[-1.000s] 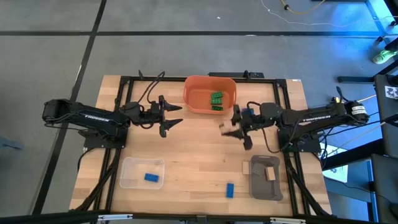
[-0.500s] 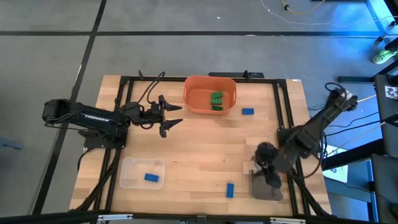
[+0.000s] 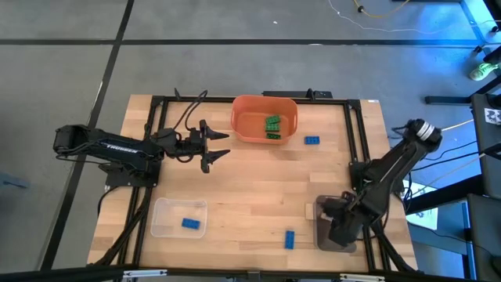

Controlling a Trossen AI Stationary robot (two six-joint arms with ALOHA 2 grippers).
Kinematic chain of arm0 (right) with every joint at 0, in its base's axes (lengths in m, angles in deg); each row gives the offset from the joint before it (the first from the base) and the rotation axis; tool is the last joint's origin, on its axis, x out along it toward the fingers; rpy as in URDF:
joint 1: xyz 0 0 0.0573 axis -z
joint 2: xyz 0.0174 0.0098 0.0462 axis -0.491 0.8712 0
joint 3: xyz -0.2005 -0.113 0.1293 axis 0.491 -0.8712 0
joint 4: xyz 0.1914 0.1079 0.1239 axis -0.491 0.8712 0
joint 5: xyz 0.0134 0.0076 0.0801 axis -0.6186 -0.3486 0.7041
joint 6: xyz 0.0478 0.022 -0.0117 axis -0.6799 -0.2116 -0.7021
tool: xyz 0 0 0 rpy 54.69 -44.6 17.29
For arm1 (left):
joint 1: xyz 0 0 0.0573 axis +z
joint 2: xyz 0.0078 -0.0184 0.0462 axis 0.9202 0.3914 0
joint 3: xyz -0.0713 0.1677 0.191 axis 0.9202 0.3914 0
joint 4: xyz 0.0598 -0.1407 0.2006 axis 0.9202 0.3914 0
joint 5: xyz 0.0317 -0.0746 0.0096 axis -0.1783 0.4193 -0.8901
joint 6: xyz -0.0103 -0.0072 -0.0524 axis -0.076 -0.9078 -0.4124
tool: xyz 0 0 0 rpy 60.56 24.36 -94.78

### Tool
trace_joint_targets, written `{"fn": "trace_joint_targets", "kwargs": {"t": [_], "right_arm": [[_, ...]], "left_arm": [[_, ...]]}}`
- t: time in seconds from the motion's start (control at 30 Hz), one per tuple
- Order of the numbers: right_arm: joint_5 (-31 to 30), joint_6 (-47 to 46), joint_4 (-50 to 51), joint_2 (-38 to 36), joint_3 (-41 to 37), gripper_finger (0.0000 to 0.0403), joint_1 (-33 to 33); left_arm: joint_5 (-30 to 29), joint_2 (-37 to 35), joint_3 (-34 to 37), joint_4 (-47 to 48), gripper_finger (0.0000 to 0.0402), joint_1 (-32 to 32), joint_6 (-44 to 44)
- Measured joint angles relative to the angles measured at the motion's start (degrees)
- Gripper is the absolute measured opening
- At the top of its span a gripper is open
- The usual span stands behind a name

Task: Sort & place blocks by color
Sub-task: Put the top brown block into the black transparent bin, then put the brown block into the black transparent bin

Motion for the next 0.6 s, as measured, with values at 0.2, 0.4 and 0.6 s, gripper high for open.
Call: {"fn": "trace_joint_targets", "kwargs": {"t": [0.2,0.4,0.6], "right_arm": [[4.57,0.05,-0.57,3.99,-1.57,0.0132,0.2],[4.94,-0.06,-1.17,5.42,-1.86,0.0212,0.56],[8.96,1.2,-0.61,4.8,-1.92,0.0274,3.53]], "left_arm": [[-0.39,0.0,0.0,0.0,0.0261,-0.02,0.02],[-0.41,-0.01,0.0,0.0,0.0261,0.0,0.02],[-0.39,-0.02,0.0,-0.12,0.0261,0.0,0.02]]}}
